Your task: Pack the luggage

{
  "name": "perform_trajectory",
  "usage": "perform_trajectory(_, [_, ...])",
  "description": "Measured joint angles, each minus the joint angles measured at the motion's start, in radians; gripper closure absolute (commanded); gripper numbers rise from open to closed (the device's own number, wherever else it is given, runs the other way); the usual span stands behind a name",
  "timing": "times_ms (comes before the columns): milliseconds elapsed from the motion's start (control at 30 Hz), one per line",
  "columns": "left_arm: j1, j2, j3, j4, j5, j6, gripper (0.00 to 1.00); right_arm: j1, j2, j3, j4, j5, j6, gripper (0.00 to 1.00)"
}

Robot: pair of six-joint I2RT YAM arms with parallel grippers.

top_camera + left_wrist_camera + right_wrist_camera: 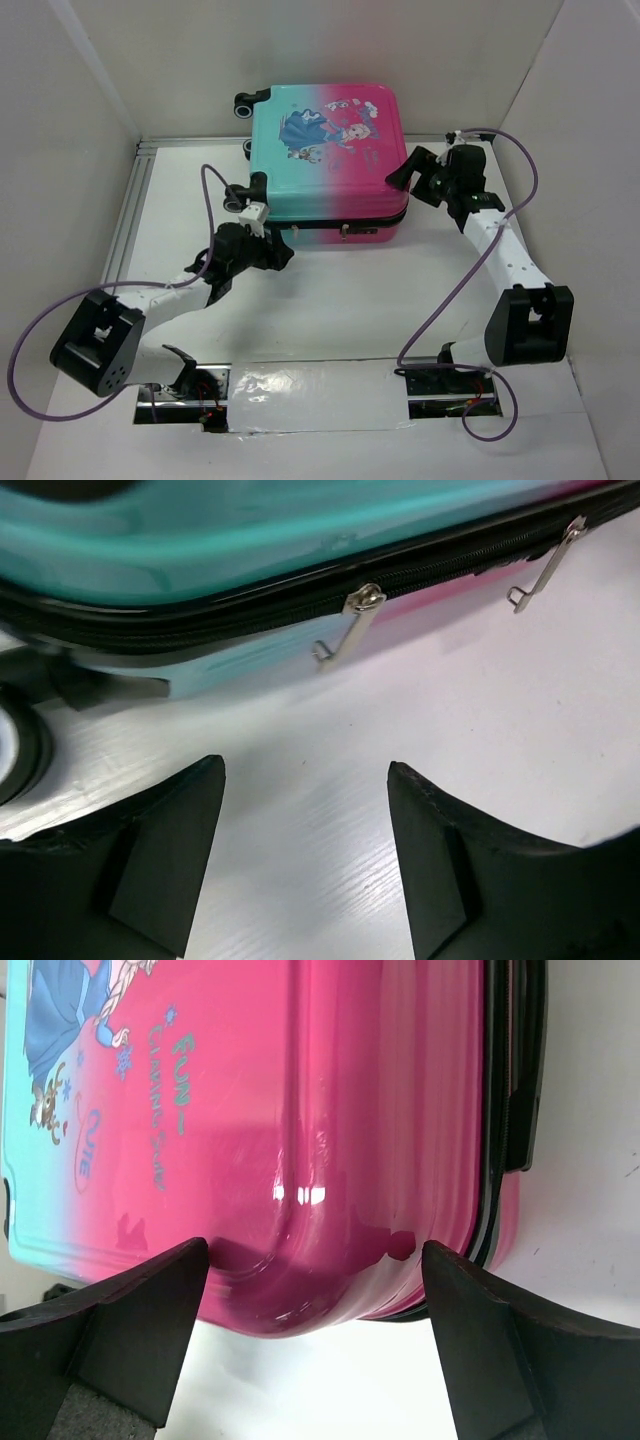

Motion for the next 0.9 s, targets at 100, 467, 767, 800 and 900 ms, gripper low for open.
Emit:
perform_trajectory(100, [-0.033,0.063,0.037,0.012,-0.008,-0.001,0.23,-0.008,0.01,0.003,0.008,-0.005,0.0,0.07])
perform_trajectory(467, [-0.104,0.137,0.111,0.079,-0.195,-0.038,0.23,-0.035,0.049,0.03,0.02,-0.043,-0.004,0.07])
perform_trajectory(767, [-0.12,0.166,0.137,0.072,-0.317,-0.124,0.27,-0.043,0.063,0.04,0.024,-0.054,-0.007,0.07])
perform_trajectory(800, [-0.126,0.177,0.143,0.069,-0.317,-0.128,0.28,-0.045,0.065,0.042,0.026,-0.057,-0.008,0.07])
perform_trajectory(900, [-0.138,0.194,0.158,0.066,-0.326,-0.132,0.33,-0.046,0.071,0.048,0.027,-0.062,-0.01,0.07])
